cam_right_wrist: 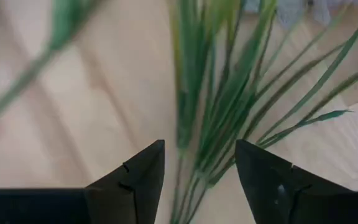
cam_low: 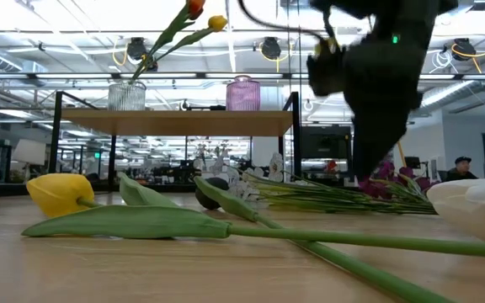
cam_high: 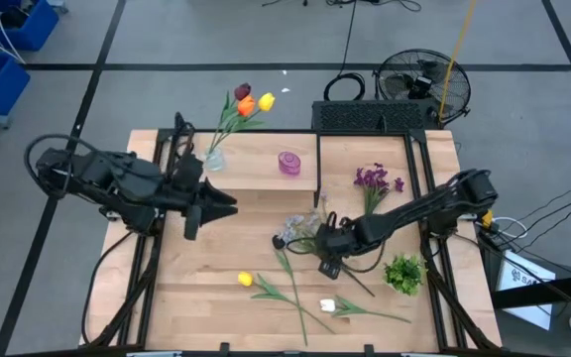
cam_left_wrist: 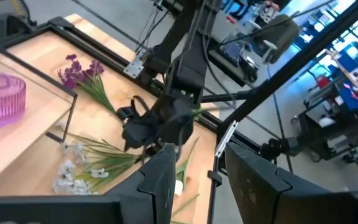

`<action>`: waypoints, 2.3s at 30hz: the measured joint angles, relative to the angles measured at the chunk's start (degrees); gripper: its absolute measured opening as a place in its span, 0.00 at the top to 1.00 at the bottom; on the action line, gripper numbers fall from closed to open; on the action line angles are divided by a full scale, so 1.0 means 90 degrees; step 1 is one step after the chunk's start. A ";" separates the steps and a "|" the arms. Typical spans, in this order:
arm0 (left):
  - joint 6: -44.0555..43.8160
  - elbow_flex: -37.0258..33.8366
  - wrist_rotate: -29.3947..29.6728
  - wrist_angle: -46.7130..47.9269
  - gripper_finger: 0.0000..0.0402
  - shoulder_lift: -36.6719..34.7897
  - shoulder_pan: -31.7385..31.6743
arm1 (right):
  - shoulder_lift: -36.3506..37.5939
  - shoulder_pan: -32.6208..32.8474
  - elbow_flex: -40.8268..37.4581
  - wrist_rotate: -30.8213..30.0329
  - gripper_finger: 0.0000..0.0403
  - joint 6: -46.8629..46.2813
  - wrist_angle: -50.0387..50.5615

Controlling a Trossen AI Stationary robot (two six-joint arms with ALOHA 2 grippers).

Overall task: Pick and place flowers into a vace then onto a shelf
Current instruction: Put the white flowers into the transparent vase on the shelf

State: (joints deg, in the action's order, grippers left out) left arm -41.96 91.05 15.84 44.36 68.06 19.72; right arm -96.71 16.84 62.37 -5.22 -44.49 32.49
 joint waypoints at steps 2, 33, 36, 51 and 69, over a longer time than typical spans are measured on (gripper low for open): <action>-0.0141 0.0000 0.0094 0.0014 0.64 0.0062 0.0072 | -0.0257 0.0002 0.0000 -0.0178 0.54 0.0000 0.0100; -0.1639 0.0000 0.0962 -0.0483 0.64 0.1201 0.1439 | 0.2442 -0.0233 0.0000 -0.0274 1.00 0.2372 -0.6486; -0.1177 0.0000 0.1930 -0.0835 0.64 0.1188 0.1654 | 0.2201 -0.0452 0.0005 -0.0243 1.00 0.2938 -0.8060; 0.0694 0.0000 0.3430 -0.1236 0.64 0.1720 0.1302 | 0.0506 -0.0933 0.1371 0.1281 1.00 0.2422 -0.8833; 0.1184 0.0000 0.3252 -0.1360 0.64 0.1675 0.1282 | 0.0788 -0.1081 0.1433 0.1266 0.99 0.2525 -0.7845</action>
State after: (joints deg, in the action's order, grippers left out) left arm -31.31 91.05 45.11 32.12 83.13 31.26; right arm -89.62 7.11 75.26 6.17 -21.76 -38.11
